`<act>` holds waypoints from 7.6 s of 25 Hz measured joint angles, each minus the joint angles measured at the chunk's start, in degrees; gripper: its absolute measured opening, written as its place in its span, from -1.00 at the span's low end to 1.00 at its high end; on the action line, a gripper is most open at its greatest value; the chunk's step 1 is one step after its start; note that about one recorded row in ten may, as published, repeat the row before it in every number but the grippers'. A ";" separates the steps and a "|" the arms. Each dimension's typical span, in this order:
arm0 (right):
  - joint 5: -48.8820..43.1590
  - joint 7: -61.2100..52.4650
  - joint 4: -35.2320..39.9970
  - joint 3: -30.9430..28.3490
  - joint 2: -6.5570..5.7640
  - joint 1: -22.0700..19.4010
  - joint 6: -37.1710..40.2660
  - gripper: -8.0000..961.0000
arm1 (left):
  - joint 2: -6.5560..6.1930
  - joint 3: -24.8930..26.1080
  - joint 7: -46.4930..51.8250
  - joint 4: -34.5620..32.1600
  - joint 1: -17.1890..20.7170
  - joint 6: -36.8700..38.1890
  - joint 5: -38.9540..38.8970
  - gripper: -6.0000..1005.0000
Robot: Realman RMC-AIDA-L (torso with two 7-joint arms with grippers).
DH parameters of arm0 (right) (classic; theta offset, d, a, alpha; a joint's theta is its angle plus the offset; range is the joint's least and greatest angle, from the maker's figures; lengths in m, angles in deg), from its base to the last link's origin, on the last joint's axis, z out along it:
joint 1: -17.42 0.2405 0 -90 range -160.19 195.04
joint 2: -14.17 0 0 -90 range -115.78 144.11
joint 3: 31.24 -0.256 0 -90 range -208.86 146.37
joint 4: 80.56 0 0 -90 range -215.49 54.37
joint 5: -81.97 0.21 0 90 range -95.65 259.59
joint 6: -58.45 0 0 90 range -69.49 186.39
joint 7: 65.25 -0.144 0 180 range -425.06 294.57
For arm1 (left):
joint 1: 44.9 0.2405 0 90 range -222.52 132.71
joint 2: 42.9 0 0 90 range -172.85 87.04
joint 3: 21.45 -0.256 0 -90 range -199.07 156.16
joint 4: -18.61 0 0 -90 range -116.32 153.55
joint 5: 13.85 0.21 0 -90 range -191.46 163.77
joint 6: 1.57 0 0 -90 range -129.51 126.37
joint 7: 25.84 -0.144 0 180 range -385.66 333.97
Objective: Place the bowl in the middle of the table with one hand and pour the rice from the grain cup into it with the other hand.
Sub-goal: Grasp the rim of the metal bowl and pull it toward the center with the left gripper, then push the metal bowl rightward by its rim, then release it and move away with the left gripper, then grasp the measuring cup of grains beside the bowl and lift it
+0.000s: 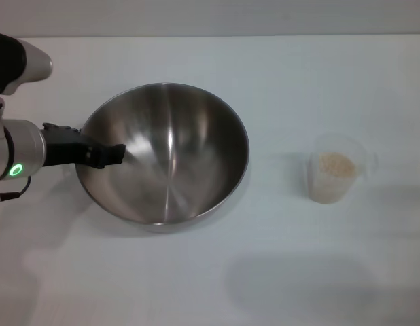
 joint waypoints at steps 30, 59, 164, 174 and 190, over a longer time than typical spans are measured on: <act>0.01 0.00 -0.03 0.53 0.00 0.37 0.25 0.74 | 0.00 3.59 -1.65 -0.79 -3.53 -4.61 -4.07 -0.84; 0.01 0.00 -0.22 0.61 0.00 0.61 0.16 0.75 | 0.25 11.89 -10.26 -21.14 -20.54 -5.81 -17.47 -0.83; -0.17 0.53 1.13 27.77 0.01 0.88 -20.23 0.75 | 0.80 -29.51 15.68 -71.62 1.15 142.87 -6.09 0.72; 0.24 0.42 1.14 27.39 0.09 1.58 -21.09 0.75 | 0.80 -29.51 15.72 -71.49 1.38 142.76 -6.09 0.72; 0.52 0.00 1.15 26.31 0.09 3.49 -23.29 0.74 | 0.80 -29.51 15.74 -72.14 2.27 142.79 -6.19 0.72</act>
